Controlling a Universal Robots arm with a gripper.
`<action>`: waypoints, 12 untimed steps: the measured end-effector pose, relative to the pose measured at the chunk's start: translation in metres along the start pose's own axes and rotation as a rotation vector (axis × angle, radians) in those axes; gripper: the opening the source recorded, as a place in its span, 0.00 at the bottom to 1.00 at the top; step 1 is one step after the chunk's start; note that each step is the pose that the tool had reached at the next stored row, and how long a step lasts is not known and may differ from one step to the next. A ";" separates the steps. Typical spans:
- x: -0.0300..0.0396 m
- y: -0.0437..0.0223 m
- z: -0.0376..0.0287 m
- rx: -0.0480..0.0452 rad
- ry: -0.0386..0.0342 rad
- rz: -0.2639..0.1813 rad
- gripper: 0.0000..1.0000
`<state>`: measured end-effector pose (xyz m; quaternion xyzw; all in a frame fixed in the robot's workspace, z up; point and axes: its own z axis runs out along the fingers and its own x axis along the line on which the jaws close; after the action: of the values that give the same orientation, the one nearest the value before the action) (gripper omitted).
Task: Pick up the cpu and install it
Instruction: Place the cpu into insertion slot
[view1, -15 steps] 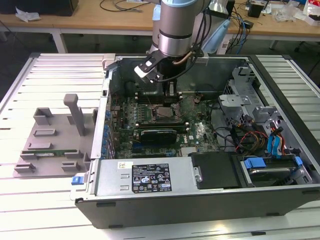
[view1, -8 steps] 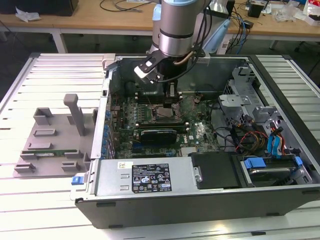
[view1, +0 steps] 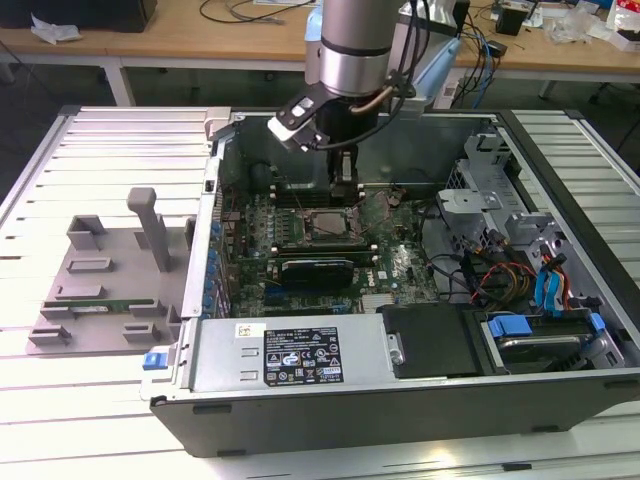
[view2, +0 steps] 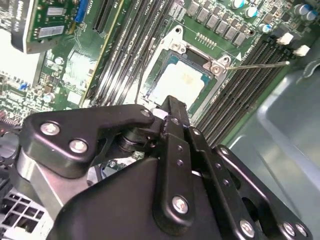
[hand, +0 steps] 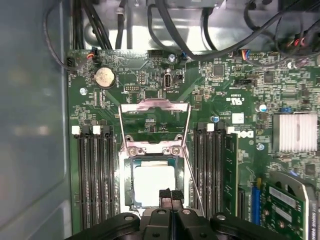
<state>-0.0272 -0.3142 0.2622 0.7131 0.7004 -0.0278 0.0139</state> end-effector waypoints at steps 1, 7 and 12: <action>-0.0002 -0.0001 -0.0038 0.0000 0.0001 0.000 0.11; -0.0013 -0.0004 -0.0216 0.0000 0.0000 0.000 0.11; -0.0019 -0.0006 -0.0327 -0.0001 0.0002 0.000 0.11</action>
<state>-0.0272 -0.3141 0.2949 0.7131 0.7004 -0.0277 0.0139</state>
